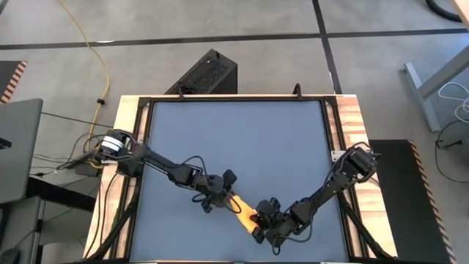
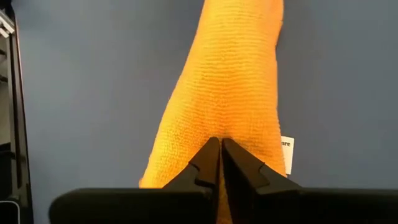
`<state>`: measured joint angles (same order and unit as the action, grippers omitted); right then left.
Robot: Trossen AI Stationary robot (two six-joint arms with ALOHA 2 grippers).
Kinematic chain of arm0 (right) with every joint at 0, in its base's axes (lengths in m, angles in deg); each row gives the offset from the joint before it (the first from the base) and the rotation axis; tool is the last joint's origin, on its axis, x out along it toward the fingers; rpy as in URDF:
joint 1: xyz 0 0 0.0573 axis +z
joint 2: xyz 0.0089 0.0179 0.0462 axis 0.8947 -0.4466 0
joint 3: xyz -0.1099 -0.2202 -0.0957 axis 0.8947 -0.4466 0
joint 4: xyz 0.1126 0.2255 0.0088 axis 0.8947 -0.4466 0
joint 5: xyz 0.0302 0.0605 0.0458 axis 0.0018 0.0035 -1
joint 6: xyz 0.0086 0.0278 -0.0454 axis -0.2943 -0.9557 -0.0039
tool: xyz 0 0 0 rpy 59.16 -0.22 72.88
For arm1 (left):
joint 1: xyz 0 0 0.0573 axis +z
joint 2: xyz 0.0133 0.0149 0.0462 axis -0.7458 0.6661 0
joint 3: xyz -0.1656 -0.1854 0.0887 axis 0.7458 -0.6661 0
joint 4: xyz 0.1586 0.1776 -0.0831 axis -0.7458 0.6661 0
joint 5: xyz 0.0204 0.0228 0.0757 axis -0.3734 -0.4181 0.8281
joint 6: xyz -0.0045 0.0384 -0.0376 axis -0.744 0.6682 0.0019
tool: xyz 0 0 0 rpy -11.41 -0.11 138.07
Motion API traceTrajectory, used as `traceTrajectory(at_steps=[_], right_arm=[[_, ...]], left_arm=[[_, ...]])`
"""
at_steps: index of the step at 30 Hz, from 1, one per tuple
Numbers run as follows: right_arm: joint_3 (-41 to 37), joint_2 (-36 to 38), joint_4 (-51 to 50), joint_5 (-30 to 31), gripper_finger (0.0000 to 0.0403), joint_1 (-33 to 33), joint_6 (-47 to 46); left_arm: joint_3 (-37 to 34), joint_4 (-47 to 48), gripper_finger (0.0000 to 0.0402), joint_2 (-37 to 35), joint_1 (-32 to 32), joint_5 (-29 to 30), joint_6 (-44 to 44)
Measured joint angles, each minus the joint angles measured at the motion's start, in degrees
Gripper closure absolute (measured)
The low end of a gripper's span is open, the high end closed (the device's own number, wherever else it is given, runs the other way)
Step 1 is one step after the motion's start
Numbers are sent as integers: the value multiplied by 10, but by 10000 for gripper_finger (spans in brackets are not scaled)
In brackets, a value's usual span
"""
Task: Roll towel
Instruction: Roll the yellow microfiber cloth
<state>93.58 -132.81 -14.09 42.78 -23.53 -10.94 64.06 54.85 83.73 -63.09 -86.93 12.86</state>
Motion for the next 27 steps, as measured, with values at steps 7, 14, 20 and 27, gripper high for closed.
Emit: traceTrajectory(at_steps=[7,14,20,27], right_arm=[[0,0,11,-3,360,0,1],[14,12,9,-11,352,-3,38],[22,55,-1,-8,333,-3,73],[23,111,-29,-4,325,13,76]], left_arm=[[0,80,213,-67,-10,-6,-35],[0,36,177,-75,-50,-37,-43],[15,-38,171,-41,-67,-51,-41],[95,-15,171,41,-66,-51,-58]])
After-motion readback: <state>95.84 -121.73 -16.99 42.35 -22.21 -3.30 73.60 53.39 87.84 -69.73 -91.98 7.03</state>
